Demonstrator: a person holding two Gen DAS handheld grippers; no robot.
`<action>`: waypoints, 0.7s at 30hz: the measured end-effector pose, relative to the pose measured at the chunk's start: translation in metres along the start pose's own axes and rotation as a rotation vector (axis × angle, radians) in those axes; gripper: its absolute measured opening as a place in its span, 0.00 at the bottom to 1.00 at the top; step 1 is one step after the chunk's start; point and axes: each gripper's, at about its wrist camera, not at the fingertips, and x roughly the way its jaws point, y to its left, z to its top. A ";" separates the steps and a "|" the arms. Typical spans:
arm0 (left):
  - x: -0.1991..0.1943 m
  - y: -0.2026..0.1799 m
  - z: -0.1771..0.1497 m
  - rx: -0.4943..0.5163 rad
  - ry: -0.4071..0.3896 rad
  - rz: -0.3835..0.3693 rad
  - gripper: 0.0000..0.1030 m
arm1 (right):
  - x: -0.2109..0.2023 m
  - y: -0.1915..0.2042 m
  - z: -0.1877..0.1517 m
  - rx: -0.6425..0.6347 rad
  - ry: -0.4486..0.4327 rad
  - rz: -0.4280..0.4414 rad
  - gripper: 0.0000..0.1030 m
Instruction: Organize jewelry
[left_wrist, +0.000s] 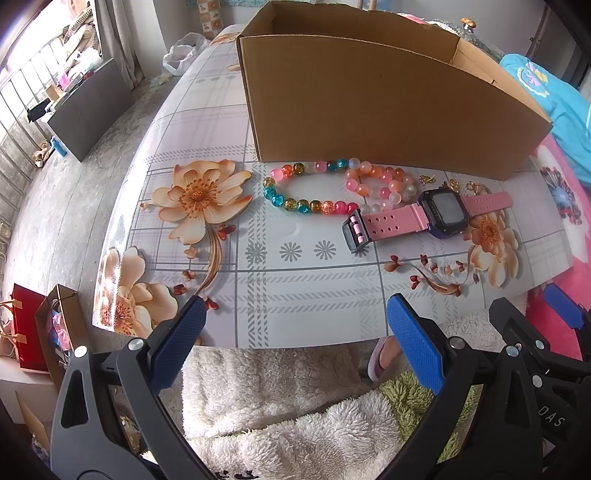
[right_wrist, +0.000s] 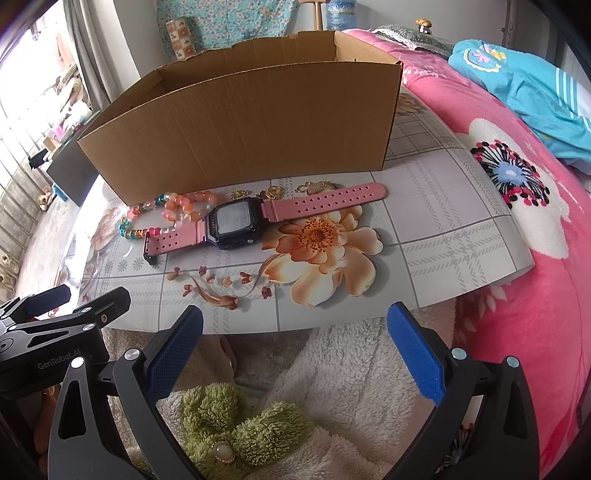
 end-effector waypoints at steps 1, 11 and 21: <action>0.000 0.000 0.000 0.000 0.000 0.000 0.92 | 0.000 0.000 0.000 0.000 0.000 0.000 0.95; 0.001 0.002 0.000 0.000 0.001 0.005 0.92 | 0.000 0.000 0.000 0.001 -0.001 0.001 0.95; 0.003 0.003 -0.002 -0.002 0.001 0.011 0.92 | 0.000 -0.001 0.001 0.003 -0.001 0.005 0.95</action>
